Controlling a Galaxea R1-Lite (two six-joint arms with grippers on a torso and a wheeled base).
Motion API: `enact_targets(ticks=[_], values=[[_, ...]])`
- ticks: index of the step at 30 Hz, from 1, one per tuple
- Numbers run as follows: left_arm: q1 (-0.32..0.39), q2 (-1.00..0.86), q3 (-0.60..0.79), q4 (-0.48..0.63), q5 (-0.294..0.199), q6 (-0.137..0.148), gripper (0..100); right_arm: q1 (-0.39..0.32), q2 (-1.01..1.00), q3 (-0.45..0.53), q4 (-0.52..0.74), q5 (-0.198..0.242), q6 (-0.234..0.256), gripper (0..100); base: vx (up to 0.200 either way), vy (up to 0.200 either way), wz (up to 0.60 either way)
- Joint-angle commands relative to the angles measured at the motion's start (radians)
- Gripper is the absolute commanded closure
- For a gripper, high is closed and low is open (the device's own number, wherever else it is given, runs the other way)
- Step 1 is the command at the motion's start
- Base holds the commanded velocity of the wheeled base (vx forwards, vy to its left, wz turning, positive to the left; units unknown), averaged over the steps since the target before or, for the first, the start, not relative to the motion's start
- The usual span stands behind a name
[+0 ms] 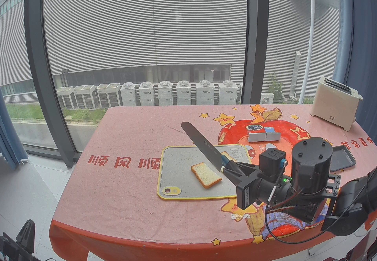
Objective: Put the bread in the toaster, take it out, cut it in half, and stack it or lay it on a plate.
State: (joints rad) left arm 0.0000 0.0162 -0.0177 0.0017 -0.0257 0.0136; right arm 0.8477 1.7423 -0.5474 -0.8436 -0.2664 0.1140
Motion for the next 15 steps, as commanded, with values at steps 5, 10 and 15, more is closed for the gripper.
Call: enact_targets(ticks=[5, 10, 15], values=[[0.000, -0.007, 0.016, 0.000, 0.000, 0.000, 100, -0.015, -0.003, -0.005, 0.000, -0.007, -0.001, 100, 0.000, 0.000, 0.00], [0.000, -0.009, 0.018, 0.000, 0.000, 0.000, 100, -0.025, -0.015, 0.000, 0.001, -0.007, -0.002, 100, 0.000, 0.000, 0.00], [0.000, -0.007, 0.018, 0.000, 0.000, 0.000, 100, -0.025, -0.017, 0.004, 0.001, -0.007, -0.005, 100, 0.000, 0.000, 0.00]])
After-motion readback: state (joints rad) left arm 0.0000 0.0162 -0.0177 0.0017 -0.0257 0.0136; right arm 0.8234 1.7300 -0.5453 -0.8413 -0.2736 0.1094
